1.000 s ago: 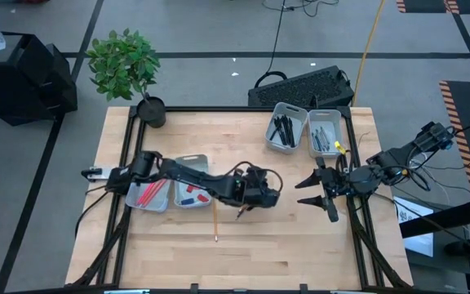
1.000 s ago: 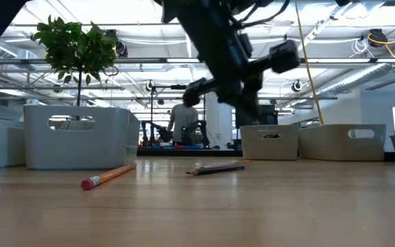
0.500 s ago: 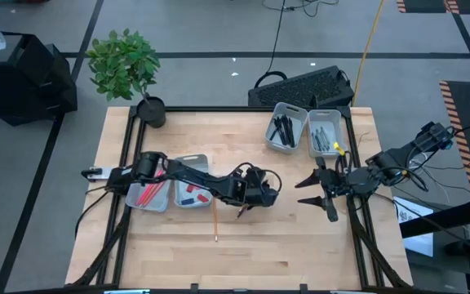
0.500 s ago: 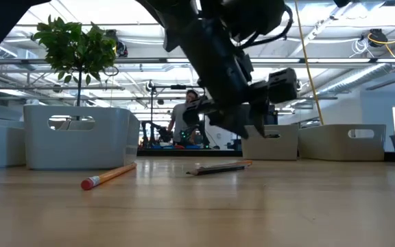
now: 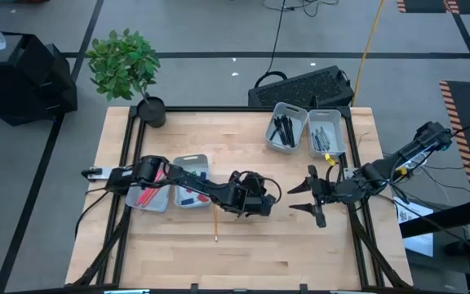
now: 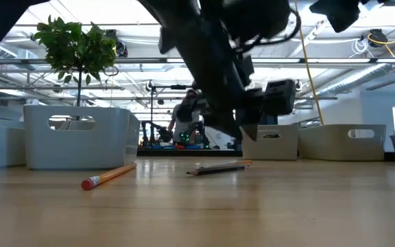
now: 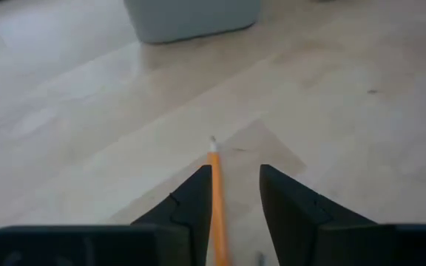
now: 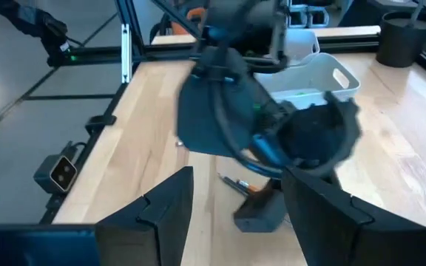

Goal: Sort crayons/erasers/pens/pencils in bins
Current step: Put the yellow pencil into the bottom left gray bin

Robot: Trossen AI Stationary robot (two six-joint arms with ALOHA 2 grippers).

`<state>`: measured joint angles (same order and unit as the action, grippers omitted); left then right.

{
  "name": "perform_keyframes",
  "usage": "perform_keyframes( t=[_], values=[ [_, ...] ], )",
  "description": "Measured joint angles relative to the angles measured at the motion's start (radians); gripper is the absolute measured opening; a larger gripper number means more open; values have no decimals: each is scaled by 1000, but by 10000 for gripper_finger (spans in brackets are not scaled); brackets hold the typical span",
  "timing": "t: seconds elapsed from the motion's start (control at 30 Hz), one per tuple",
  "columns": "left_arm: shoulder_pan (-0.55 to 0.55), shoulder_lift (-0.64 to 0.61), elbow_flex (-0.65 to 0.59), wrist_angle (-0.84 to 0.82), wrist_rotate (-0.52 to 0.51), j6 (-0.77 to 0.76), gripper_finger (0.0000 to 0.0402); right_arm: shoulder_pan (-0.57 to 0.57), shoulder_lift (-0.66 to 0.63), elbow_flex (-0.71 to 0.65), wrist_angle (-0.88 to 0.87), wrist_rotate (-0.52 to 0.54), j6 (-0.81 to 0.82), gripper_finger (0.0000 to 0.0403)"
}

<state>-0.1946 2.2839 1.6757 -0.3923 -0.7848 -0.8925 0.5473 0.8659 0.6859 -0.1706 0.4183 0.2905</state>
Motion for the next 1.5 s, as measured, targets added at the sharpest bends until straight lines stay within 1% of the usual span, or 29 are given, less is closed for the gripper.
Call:
perform_keyframes(
  t=[0.17,0.23,0.3,0.4,0.5,0.6,0.67,0.7,0.77,0.87,0.97,1.07,1.17,1.27,1.37,1.4,1.5],
  values=[
    [24,35,-2,29,25,-7,115,0,-3,-19,4,2,-18,201],
    [27,60,0,76,31,-11,115,0,-5,-19,15,2,-19,201],
    [27,76,0,80,56,-10,115,0,-8,-19,10,2,-23,201],
    [27,99,2,117,50,-7,115,0,-15,-19,8,0,-23,201],
    [27,109,3,118,49,-13,115,0,-20,-19,12,0,-26,201],
    [26,120,3,124,13,-26,115,0,-23,-19,21,-1,-29,201],
    [27,144,4,166,0,-25,115,0,-25,-19,29,-1,-42,201],
    [26,148,4,190,-12,-17,115,0,-26,-19,32,-2,-45,201],
    [27,164,3,224,-2,7,115,0,-30,-19,31,-3,-45,201],
    [28,190,4,310,-25,71,115,7,-40,-19,29,-3,-43,201],
    [35,211,3,372,-20,126,115,21,-54,-18,29,-4,-41,201],
    [45,212,3,387,-4,134,115,36,-65,-18,36,-3,-34,201],
    [61,211,2,376,21,153,101,51,-74,-18,40,-3,-23,201],
    [73,212,-2,371,45,200,65,61,-79,-18,43,-3,-16,201],
    [78,212,1,365,40,223,27,69,-83,-18,43,-2,-14,201],
    [81,212,1,359,51,229,21,70,-83,-18,48,-3,-15,201],
    [85,211,1,350,55,247,22,70,-83,-18,55,-3,-15,201]
  ],
)
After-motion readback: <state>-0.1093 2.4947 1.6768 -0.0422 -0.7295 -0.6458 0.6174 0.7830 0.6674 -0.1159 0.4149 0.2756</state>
